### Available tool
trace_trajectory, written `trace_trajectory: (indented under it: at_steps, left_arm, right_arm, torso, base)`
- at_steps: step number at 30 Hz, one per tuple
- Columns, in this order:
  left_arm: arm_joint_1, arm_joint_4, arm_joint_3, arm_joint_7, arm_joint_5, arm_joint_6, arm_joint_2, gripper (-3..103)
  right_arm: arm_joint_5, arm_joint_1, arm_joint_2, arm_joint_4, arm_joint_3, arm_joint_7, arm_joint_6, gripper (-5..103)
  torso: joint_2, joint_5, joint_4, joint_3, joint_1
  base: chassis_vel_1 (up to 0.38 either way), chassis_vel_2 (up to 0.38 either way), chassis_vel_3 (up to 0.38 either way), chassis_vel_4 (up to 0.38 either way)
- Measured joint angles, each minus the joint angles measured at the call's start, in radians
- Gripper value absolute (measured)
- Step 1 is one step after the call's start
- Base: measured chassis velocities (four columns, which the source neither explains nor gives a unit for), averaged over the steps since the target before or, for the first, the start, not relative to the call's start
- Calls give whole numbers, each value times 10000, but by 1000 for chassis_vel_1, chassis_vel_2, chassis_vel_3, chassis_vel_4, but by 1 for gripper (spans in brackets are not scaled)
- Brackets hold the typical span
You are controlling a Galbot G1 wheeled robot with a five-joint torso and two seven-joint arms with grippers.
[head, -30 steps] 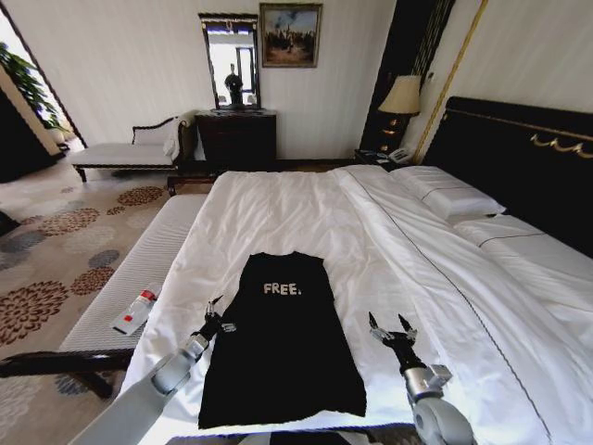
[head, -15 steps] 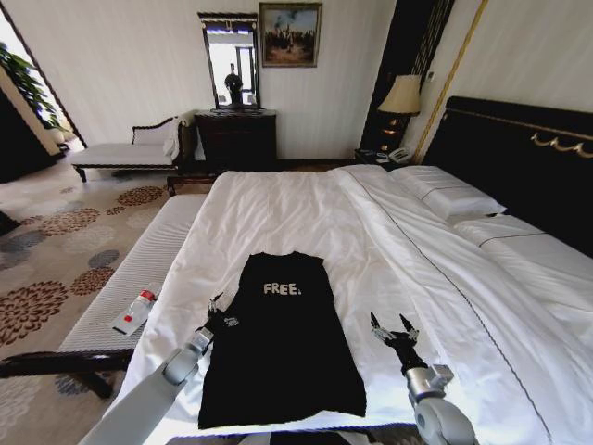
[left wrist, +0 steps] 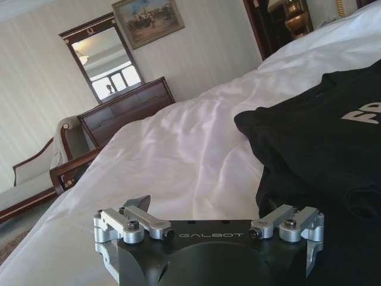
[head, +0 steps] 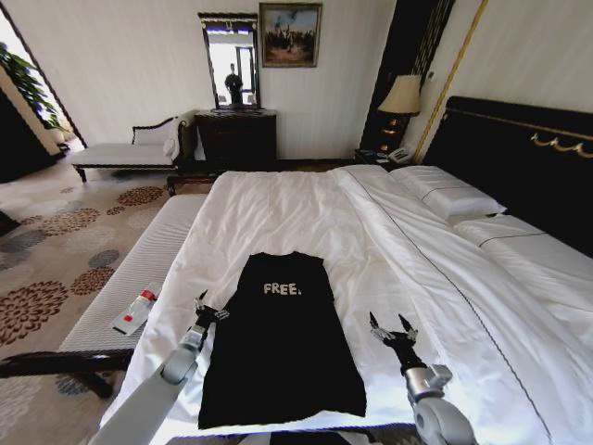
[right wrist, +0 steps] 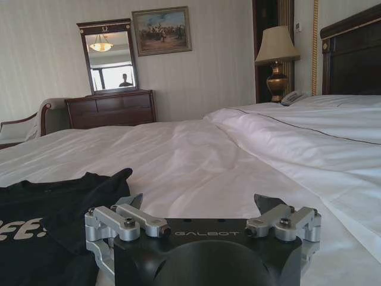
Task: Fold the clothes on the bed.
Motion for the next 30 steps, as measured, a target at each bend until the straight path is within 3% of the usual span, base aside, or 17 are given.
trace_trajectory:
  at_steps: [21,26,30]
  left_arm:
    - [267,160,-517,-55,-486,-99,118,100]
    - [658,-327,-730,-8,-640,-139,332,100]
    - [1129,-1186,-1006,176,-1229,-108,696,100]
  right_arm:
    - [13,-14,-36,70,4,-24,21,100]
    - [12,0,-27,108,-56,-25,21,100]
    - [-8,-9,-6,128,-108,-25,21,100]
  torso:
    - [0,0,0,0,0]
    - [0,-1,0,2,0]
    - [0,1,2,1,-1]
  base:
    - [0,0,0,0]
    - [0,0,0,0]
    - [0,0,0,0]
